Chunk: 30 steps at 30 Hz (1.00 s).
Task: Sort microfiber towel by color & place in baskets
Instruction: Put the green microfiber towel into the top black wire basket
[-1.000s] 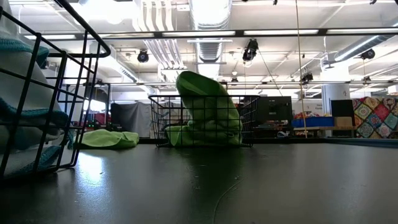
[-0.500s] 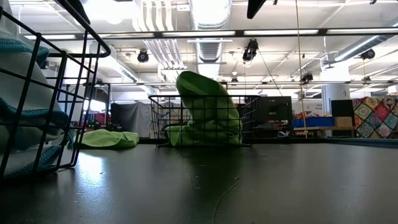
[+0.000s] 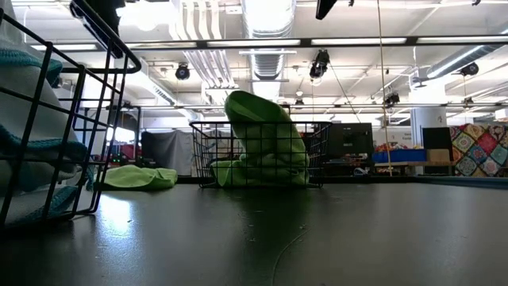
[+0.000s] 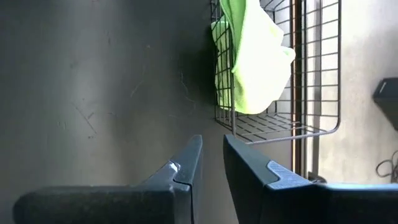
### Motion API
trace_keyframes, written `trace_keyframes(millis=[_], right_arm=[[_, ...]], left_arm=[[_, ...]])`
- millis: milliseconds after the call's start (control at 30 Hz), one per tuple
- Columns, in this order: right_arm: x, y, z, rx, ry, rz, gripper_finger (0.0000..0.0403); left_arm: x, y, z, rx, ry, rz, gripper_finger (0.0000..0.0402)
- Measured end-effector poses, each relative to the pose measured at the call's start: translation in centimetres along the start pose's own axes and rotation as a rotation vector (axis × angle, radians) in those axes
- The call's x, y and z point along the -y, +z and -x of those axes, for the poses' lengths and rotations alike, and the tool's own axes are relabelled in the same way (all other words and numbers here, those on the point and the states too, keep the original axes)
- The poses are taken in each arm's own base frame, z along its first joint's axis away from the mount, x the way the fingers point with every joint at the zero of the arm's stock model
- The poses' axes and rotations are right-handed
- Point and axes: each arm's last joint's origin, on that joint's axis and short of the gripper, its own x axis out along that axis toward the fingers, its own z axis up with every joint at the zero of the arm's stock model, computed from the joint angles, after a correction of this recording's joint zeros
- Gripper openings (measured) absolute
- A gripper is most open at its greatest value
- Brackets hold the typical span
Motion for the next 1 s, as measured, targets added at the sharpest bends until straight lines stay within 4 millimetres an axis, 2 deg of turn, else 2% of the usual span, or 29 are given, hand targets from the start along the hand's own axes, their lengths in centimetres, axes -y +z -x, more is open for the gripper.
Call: trace_keyframes(millis=[167,367,533,867,1000], right_arm=[[0.6,-0.4,0.7,0.018,-0.003,0.016,0.0059],[1.4,-1.1,1.7,0.044,-0.006,0.020,0.0059],[2.1,-1.5,2.3,0.060,-0.011,0.001,0.0059],[3.7,-1.7,2.0,0.048,-0.028,-0.087,0.0059],[4.4,-1.7,1.8,0.043,-0.035,-0.164,0.0059]], left_arm=[[-0.2,0.5,-2.9,-0.101,-0.026,-0.015,0.0127],[0.5,-0.3,-7.4,-0.193,-0.168,0.038,0.0130],[1.2,-0.6,-9.2,-0.148,-0.250,0.028,0.0130],[0.8,-3.3,-13.3,-0.255,-0.318,0.021,0.0130],[1.0,-3.5,-14.5,-0.197,-0.336,-0.010,0.0130]])
